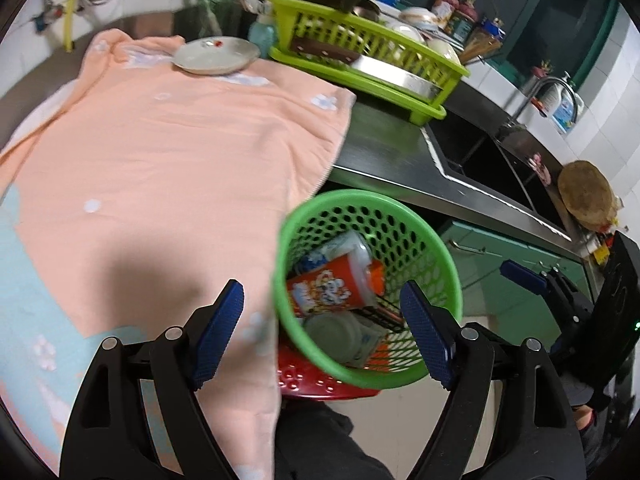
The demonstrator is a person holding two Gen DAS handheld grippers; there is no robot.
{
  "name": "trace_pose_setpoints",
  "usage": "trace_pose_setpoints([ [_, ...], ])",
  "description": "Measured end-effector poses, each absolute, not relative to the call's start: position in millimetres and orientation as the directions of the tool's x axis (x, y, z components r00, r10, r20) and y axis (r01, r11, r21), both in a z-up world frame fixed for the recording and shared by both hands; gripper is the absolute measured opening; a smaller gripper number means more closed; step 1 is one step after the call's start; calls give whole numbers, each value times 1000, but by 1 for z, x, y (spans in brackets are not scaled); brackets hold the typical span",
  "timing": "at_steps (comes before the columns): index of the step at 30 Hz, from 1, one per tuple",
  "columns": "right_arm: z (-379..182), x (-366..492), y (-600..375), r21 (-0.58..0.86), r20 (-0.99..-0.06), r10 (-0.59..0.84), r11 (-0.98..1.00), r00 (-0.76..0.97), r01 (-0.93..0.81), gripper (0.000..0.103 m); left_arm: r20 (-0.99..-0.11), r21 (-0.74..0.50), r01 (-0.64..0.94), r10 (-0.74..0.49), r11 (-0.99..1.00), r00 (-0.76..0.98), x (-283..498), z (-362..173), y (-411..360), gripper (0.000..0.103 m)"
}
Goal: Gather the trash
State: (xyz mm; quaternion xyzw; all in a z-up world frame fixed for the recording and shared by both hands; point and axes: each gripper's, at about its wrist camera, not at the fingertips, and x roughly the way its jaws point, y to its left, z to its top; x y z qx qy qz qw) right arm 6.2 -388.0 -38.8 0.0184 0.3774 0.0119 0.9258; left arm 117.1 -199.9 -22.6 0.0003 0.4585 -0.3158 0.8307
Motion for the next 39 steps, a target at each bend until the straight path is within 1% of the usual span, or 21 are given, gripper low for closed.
trace_pose_setpoints([
  [1, -38, 6, -385, 45, -697, 38, 999, 717, -9, 91, -759, -278, 520, -516, 808, 396, 115, -21, -194, 80],
  [2, -37, 6, -381, 46, -694, 39, 999, 719, -10, 92, -758, -268, 515, -509, 814, 409, 114, -20, -190, 86],
  [4, -35, 4, -376, 47, -689, 40, 999, 724, -10, 92, -743, -234, 498, -484, 835, 463, 110, -16, -177, 91],
  [9, -29, 0, -356, 72, -673, 59, 997, 737, -14, 93, -712, -184, 473, -449, 861, 540, 98, -5, -153, 92],
  [11, -27, -1, -348, 81, -666, 66, 997, 743, -17, 94, -696, -169, 454, -433, 875, 573, 94, -1, -142, 94],
  [16, -20, -3, -328, 84, -648, 77, 996, 758, -30, 94, -646, -137, 404, -391, 904, 656, 82, 8, -114, 96],
  [19, -18, -2, -314, 84, -635, 85, 996, 767, -40, 95, -628, -95, 380, -352, 920, 694, 74, 11, -105, 96],
  [28, -15, -4, -295, 97, -609, 89, 995, 788, -36, 96, -604, -33, 317, -271, 948, 749, 59, 16, -79, 96],
  [30, -14, -6, -293, 100, -603, 91, 994, 793, -37, 96, -603, -24, 307, -259, 951, 755, 57, 17, -75, 97],
  [34, -10, -9, -289, 80, -588, 70, 996, 806, -29, 96, -594, -24, 290, -247, 957, 766, 51, 19, -66, 97],
  [39, -4, -13, -283, 93, -572, 81, 995, 816, -34, 96, -581, -24, 265, -230, 964, 781, 44, 19, -58, 97],
])
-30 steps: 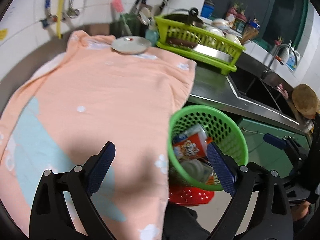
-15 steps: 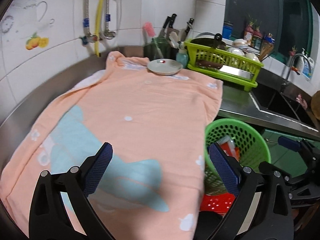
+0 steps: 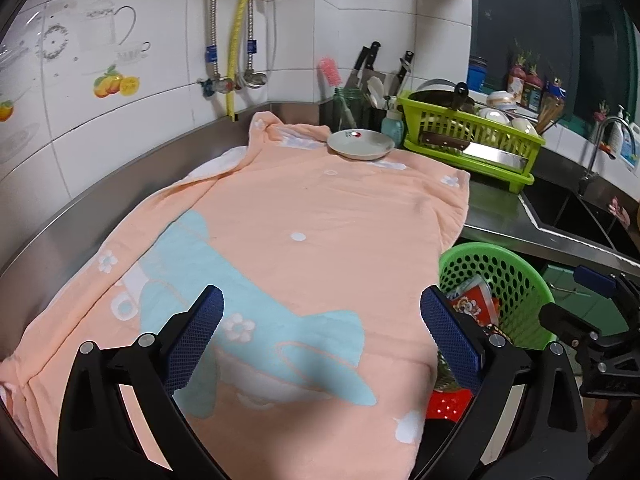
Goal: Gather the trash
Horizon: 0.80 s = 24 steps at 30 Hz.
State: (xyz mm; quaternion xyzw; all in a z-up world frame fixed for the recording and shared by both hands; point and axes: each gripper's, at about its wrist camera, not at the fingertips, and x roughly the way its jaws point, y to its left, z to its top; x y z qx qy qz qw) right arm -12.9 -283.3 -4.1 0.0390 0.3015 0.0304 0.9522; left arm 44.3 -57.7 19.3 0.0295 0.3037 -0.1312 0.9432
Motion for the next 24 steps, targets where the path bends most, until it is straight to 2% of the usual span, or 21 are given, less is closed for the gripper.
trace_pose_setpoints([
  [24, -1, -15, -272, 121, -562, 105, 992, 820, -44, 96, -564, -20, 163, -146, 986, 813, 33, 16, -31, 98],
])
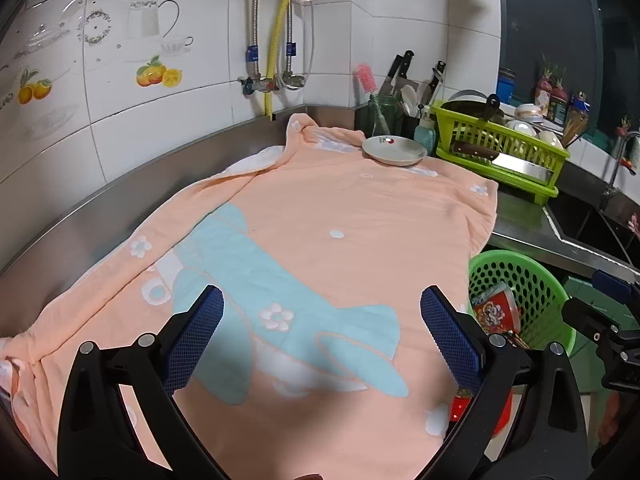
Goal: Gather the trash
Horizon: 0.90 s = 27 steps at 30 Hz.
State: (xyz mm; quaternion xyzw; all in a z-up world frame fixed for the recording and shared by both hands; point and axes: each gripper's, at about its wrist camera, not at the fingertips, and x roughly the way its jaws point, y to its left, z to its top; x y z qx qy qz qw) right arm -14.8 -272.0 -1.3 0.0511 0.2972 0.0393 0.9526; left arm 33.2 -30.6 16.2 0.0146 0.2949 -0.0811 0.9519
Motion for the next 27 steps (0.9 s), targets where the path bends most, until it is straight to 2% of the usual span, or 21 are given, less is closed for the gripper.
trace_pose_setpoints([
  [27, -7, -13, -273, 153, -567, 113, 988, 816, -30, 96, -562, 21, 151, -114, 988, 819, 28, 14, -29, 98],
])
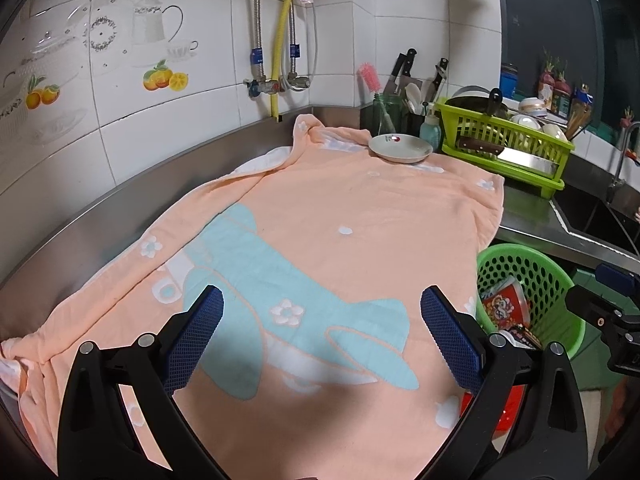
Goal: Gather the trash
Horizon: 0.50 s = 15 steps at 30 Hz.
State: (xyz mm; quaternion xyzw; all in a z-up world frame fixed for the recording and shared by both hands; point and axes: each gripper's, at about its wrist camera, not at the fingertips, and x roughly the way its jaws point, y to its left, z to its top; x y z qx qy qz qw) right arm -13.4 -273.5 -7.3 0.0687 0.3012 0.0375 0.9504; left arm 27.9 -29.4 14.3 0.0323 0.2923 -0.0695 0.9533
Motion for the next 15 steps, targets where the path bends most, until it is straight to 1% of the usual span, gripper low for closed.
trace_pose_setpoints([
  [15, -9, -14, -270, 164, -566, 122, 986, 815, -34, 96, -565, 21, 149, -111, 989, 818, 29, 13, -29, 98],
])
